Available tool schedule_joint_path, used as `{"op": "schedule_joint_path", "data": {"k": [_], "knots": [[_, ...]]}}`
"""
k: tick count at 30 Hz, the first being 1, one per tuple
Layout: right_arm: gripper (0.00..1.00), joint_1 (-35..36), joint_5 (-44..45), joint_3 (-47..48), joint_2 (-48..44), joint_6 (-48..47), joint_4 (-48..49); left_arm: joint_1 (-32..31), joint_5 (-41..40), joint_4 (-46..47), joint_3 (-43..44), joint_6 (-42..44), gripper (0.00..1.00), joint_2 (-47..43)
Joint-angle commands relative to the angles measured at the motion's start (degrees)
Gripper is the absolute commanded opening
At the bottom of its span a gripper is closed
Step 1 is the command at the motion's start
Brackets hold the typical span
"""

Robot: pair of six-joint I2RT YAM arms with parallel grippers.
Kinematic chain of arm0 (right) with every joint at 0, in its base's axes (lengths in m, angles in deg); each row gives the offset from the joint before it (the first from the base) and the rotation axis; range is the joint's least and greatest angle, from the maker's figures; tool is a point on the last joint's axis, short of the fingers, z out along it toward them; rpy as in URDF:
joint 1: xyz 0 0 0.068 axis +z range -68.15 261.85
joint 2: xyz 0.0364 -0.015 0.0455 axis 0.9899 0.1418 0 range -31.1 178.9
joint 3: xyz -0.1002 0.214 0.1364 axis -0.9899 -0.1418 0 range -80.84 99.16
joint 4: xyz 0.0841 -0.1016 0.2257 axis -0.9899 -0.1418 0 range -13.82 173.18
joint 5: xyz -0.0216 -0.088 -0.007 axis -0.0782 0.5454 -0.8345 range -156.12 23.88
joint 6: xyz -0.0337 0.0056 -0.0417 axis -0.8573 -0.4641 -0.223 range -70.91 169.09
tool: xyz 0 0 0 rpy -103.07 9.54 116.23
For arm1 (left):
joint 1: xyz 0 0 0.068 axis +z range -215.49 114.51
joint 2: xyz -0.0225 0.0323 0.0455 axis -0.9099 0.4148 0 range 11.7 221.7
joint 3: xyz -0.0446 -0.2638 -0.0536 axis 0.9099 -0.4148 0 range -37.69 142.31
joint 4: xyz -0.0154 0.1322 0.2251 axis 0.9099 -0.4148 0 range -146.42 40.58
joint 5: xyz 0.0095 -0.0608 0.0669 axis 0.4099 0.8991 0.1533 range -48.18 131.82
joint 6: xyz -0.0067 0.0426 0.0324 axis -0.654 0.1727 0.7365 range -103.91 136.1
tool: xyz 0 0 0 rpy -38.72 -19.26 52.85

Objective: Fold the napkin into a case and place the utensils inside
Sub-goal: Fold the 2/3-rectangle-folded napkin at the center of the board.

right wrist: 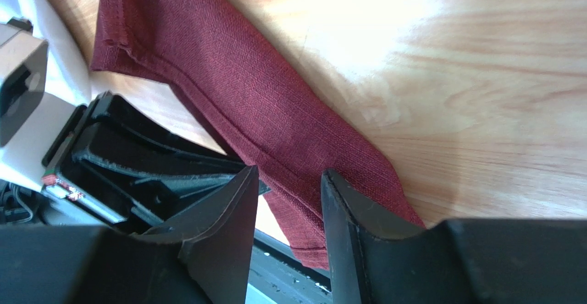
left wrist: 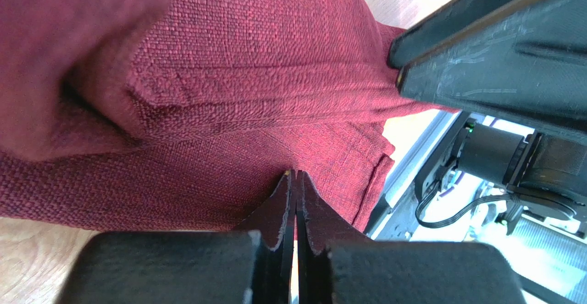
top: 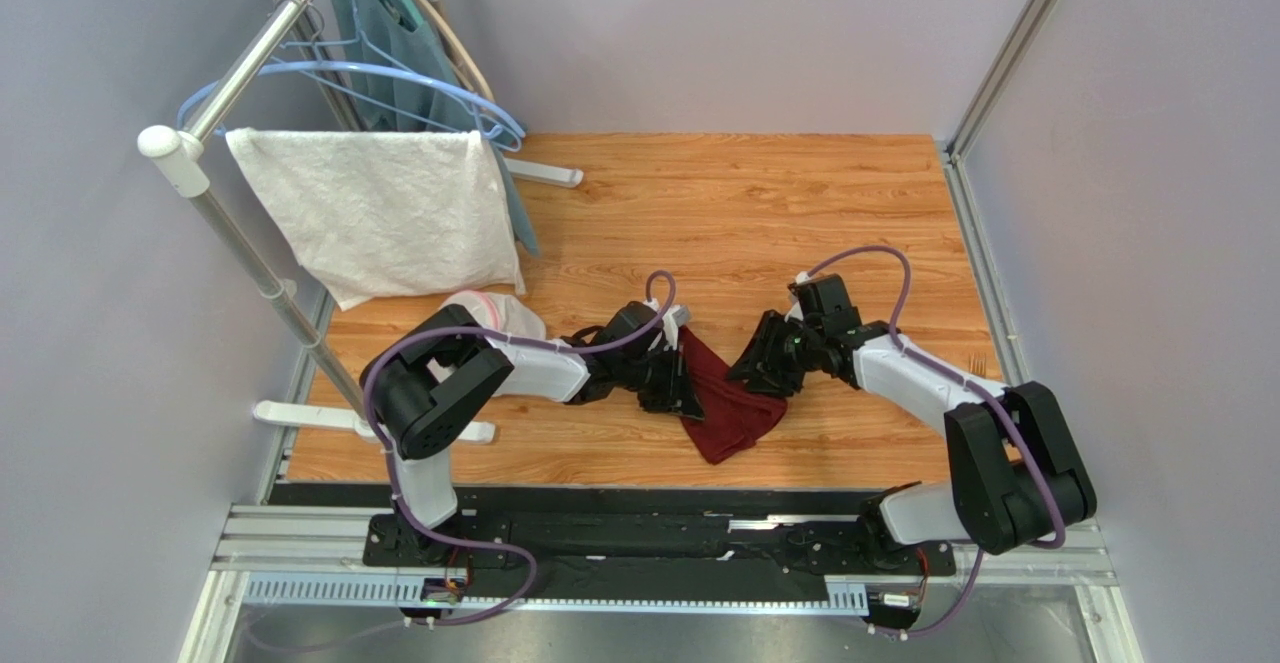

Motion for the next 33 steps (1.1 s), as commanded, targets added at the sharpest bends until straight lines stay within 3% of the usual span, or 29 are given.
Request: {"op": "schedule_joint_path", "data": {"k": [1, 5, 7, 14, 18, 26, 33], "knots": [[0.42, -0.7, 2.1, 4.8, 1.7, -3.8, -3.2, -0.3, -1.5, 2.9, 0.6, 0.1, 0.0, 0.8], [0.47, -1.9, 3.4, 6.3, 3.0, -4.3, -5.4, -0.3, -1.1, 2.8, 0.3, -0.1, 0.0, 0.5], [0.57, -2.4, 2.9, 6.0, 3.7, -4.7, -4.9, -0.4, -1.1, 3.0, 0.4, 0.0, 0.0, 0.5], [0.73, 0.6, 1.5, 3.7, 0.9, -7.1, -3.1, -0.6, -0.7, 3.4, 0.8, 0.0, 0.0, 1.4], [0.68, 1.0, -0.1, 2.8, -0.6, -6.0, -4.0, -1.0, -0.7, 3.9, 0.8, -0.3, 0.0, 1.8], [0.53, 5.1, -4.8, -3.3, 0.7, 6.2, 5.9, -1.4, -3.0, 3.7, 0.2, -0.2, 0.0, 0.7], [0.53, 8.1, -0.8, -7.0, -2.8, 15.9, 11.8, -2.7, -4.1, 3.8, 0.0, 0.2, 0.0, 0.6]]}}
